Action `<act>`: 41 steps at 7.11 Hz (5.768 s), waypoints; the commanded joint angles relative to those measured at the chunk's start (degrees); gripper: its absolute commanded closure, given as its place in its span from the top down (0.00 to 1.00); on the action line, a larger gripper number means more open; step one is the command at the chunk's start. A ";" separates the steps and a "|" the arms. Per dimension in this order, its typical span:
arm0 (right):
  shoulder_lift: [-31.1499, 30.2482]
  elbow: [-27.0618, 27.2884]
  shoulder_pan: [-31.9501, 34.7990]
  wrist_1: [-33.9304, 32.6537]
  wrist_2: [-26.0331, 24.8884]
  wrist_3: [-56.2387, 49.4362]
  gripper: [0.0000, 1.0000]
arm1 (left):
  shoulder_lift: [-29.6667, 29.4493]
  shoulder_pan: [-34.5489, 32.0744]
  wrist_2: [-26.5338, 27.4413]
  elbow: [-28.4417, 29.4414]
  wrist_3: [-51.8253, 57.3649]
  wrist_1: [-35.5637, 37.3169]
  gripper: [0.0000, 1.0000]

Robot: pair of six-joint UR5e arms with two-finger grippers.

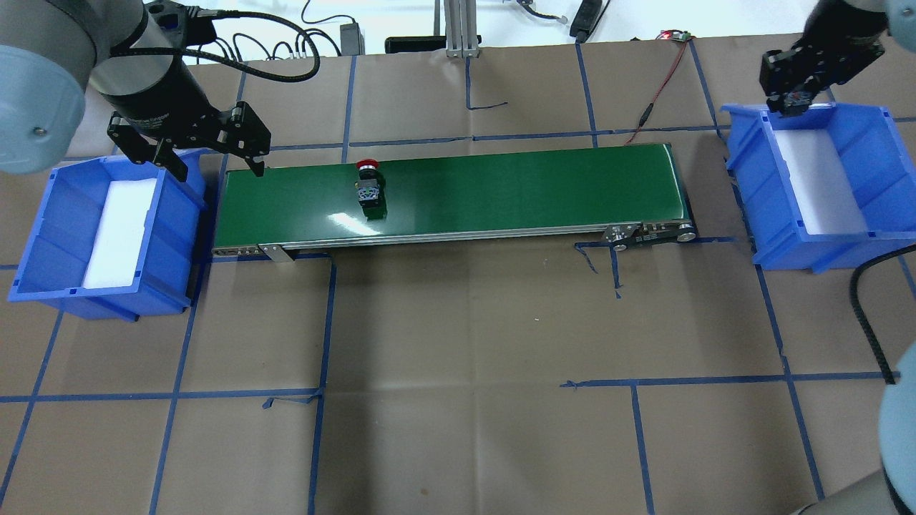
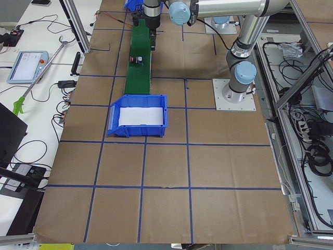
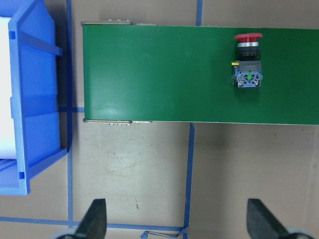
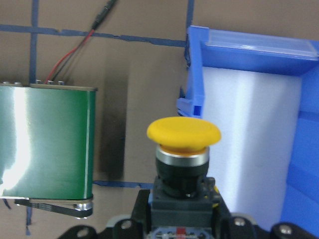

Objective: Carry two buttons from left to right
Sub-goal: 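Lift the yellow button and carry it into the right bin, then lower the yellow button onto the foam and open the right gripper, then move the right gripper back over the red button on the belt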

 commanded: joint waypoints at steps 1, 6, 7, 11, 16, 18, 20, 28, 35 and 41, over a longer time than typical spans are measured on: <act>0.36 0.66 -5.88 -0.70 -0.13 -7.49 0.05 | -0.09 0.00 0.00 0.00 0.04 0.00 1.00; 2.38 15.40 -9.68 -13.45 0.31 -10.76 0.05 | -0.09 0.00 0.00 0.08 0.04 0.00 1.00; 4.21 16.04 -10.12 -14.23 0.31 -10.76 0.05 | -0.09 0.00 -0.08 0.09 0.04 0.00 1.00; 5.72 19.47 -12.05 -16.00 0.05 -11.20 0.06 | -0.09 0.00 -0.09 0.09 0.04 0.09 1.00; 6.52 18.68 -11.62 -21.45 1.98 -10.76 0.99 | -0.18 0.00 -0.09 0.09 0.21 0.09 1.00; 5.82 17.98 -11.35 -21.10 1.89 -10.59 0.99 | -0.18 0.00 -0.09 0.09 0.21 0.09 1.00; 0.66 16.40 -11.17 -19.79 1.54 -10.59 0.99 | -0.35 0.00 -0.09 0.09 0.21 0.09 1.00; -8.78 6.64 14.53 1.94 0.84 21.98 1.00 | -0.35 0.00 -0.09 0.00 0.21 0.09 1.00; -7.19 10.93 21.78 -4.11 3.80 29.49 1.00 | -0.26 0.00 -0.09 0.00 0.48 0.09 1.00; 1.49 11.40 22.74 -14.66 10.57 35.11 1.00 | -0.18 0.00 -0.09 -0.09 0.48 0.09 1.00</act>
